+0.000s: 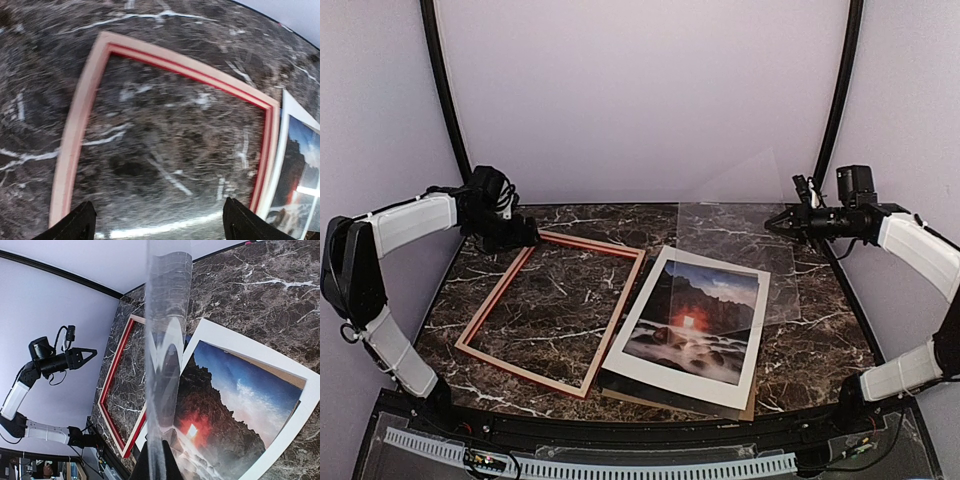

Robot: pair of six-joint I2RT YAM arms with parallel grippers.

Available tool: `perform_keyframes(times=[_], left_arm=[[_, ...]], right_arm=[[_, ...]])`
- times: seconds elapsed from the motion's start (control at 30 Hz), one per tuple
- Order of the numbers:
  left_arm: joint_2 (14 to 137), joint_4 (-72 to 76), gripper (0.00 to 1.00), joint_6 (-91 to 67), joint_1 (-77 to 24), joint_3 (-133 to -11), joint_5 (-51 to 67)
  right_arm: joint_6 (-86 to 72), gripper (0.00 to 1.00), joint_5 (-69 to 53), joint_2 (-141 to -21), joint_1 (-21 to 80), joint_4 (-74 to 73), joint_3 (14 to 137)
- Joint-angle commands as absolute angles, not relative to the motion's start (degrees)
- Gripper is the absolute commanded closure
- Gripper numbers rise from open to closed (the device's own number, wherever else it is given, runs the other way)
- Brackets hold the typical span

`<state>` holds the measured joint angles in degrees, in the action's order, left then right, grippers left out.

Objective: Put the photo into the frame
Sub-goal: Pick up the glass panel from the mat board, then move the frame body to the center of the board.

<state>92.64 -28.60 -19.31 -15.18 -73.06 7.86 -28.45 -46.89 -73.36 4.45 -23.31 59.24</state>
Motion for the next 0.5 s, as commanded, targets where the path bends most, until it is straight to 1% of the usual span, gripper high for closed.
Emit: perform_keyframes(times=[0.0,0.1,0.23,0.37,0.47], left_arm=[[92.94,-35.36,0.09,-13.38,-7.35,-71.49,2.55],[95.45,-35.37,0.10,-11.26,-3.69,-71.56,1.23],[99.43,-35.54,0.10,-9.50,-1.92,-72.24,0.64],[103.89,-37.00,0.18,-8.78,-1.34,-74.07,0.62],[105.89,-37.82,0.21,-8.90,-1.32,-74.11,0.97]], right_arm=[[-29.54,1.00,-49.67,-73.63,5.62,-21.80,61.67],[-29.46,1.00,-50.13,-74.68,6.25,-21.75,62.00],[-29.40,1.00,-50.51,-75.22,6.75,-21.51,62.09],[-30.07,1.00,-50.54,-75.32,7.03,-20.73,61.35],[-30.40,1.00,-50.57,-75.32,7.18,-20.31,60.92]])
